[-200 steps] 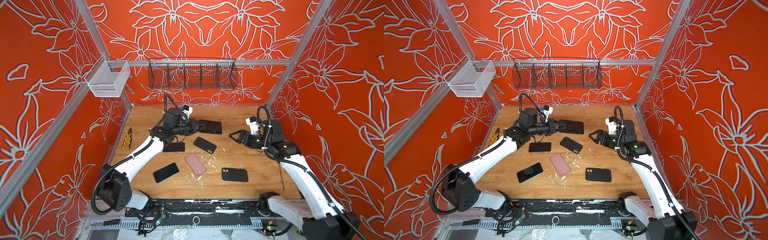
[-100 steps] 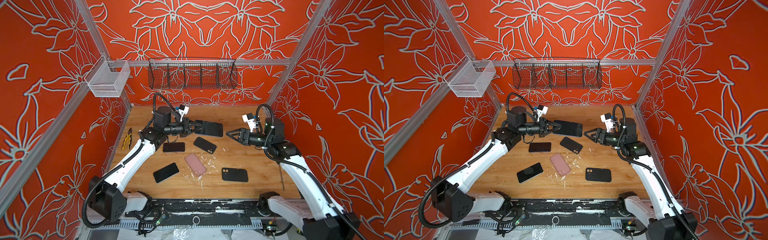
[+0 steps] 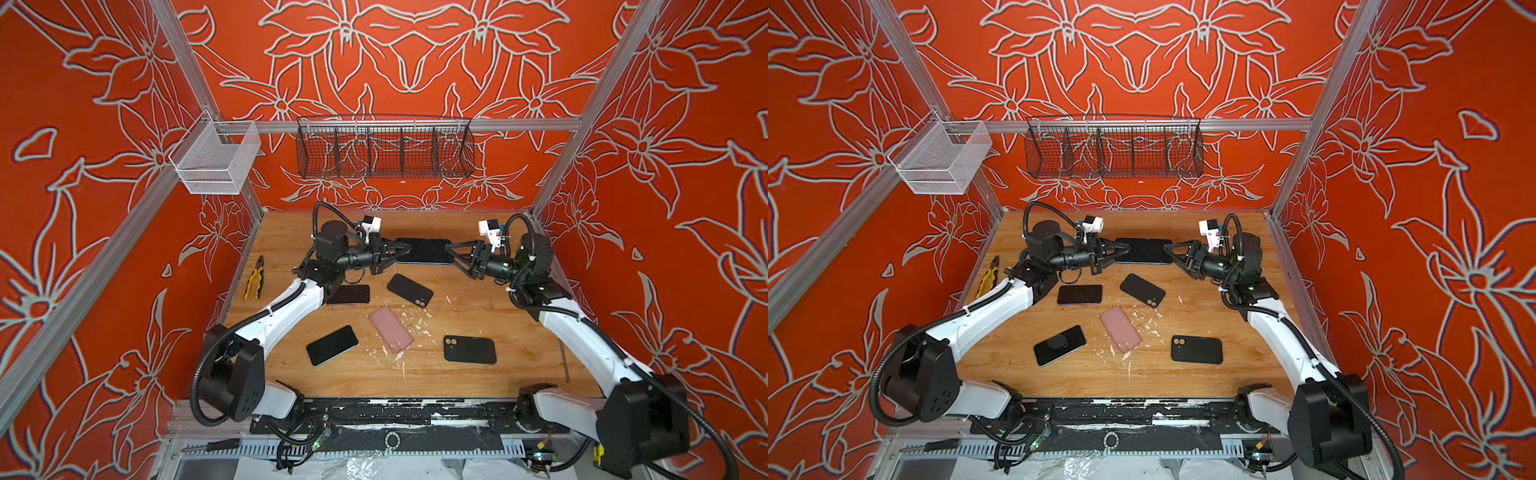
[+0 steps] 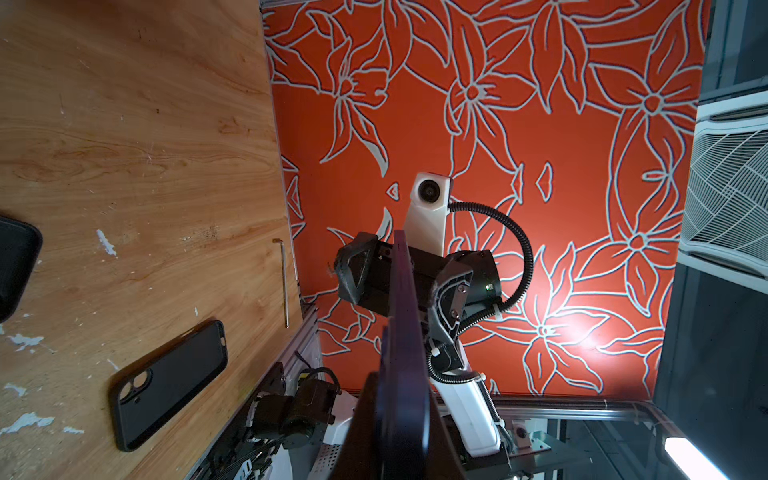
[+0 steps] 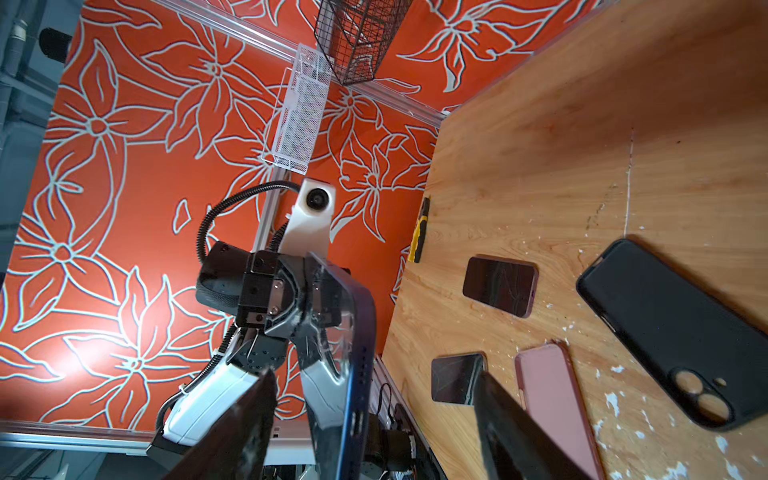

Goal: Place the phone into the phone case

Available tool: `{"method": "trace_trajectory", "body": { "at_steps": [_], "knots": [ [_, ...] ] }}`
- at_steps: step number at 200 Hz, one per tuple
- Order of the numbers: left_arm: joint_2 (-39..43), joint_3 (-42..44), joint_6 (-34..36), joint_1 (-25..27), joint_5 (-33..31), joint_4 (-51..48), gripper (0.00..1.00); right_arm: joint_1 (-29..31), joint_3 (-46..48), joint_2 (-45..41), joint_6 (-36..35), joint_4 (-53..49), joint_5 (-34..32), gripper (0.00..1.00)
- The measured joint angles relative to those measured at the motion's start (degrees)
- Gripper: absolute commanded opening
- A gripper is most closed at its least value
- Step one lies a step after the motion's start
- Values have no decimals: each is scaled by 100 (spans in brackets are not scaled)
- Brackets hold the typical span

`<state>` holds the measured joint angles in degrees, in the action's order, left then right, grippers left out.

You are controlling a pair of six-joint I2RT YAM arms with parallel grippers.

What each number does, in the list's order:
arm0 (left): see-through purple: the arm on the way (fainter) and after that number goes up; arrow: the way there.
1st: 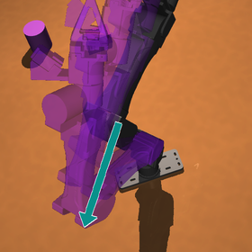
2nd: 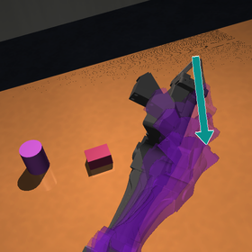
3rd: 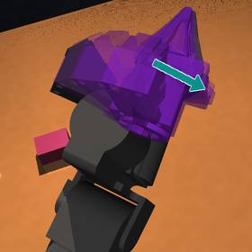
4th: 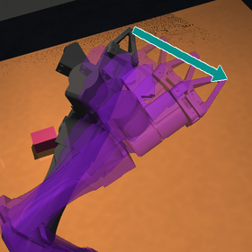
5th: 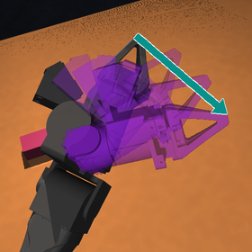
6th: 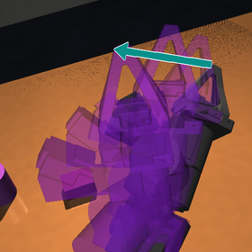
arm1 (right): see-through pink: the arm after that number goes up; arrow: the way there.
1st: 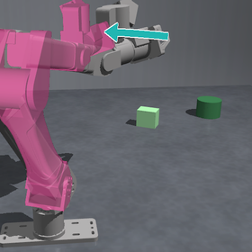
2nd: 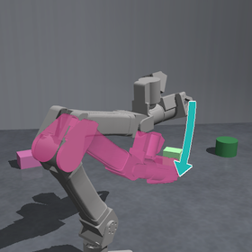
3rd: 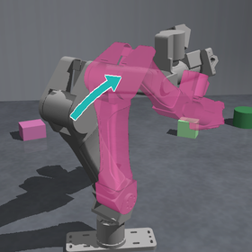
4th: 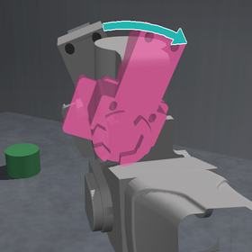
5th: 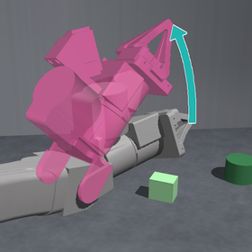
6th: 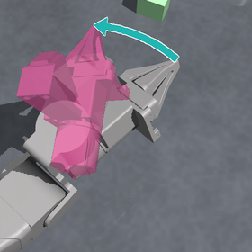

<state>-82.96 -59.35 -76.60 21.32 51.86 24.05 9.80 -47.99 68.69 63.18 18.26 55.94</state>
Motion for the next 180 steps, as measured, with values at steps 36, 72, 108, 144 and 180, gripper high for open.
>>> {"method": "trace_trajectory", "body": {
  "at_steps": [36,72,108,144,180],
  "knots": [
    [-461,0,-426,0,105,761,5,0,2,396,743,1038,2,68],
    [-935,-13,-765,0,146,1349,4,26,2,544,1084,1362,0,60],
    [-1029,-70,-715,4,199,1456,4,76,2,699,1235,1440,-17,47],
    [-1029,-103,-367,17,205,1285,4,157,0,857,1340,1545,-11,37],
    [-1021,-109,-131,22,208,1165,4,192,0,933,1401,1521,-4,32]
  ]
}}
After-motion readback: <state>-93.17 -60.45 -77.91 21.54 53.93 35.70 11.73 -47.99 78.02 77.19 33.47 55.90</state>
